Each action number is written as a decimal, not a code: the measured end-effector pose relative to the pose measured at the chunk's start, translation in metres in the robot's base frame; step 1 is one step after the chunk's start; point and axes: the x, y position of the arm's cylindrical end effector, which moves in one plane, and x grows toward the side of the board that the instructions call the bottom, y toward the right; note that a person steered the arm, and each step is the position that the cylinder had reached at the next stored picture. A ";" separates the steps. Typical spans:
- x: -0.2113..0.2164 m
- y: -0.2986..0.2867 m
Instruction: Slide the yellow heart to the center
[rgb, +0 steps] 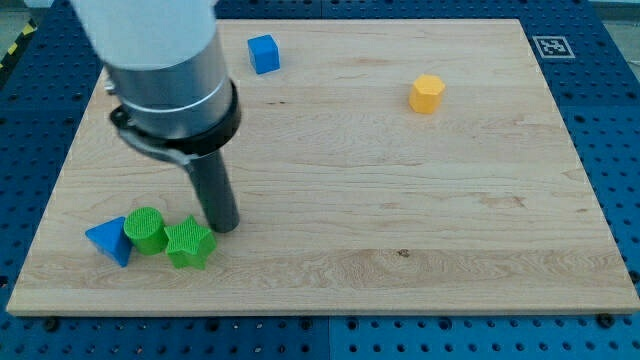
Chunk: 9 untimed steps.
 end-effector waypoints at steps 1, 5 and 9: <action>-0.027 0.084; -0.189 0.314; -0.181 0.237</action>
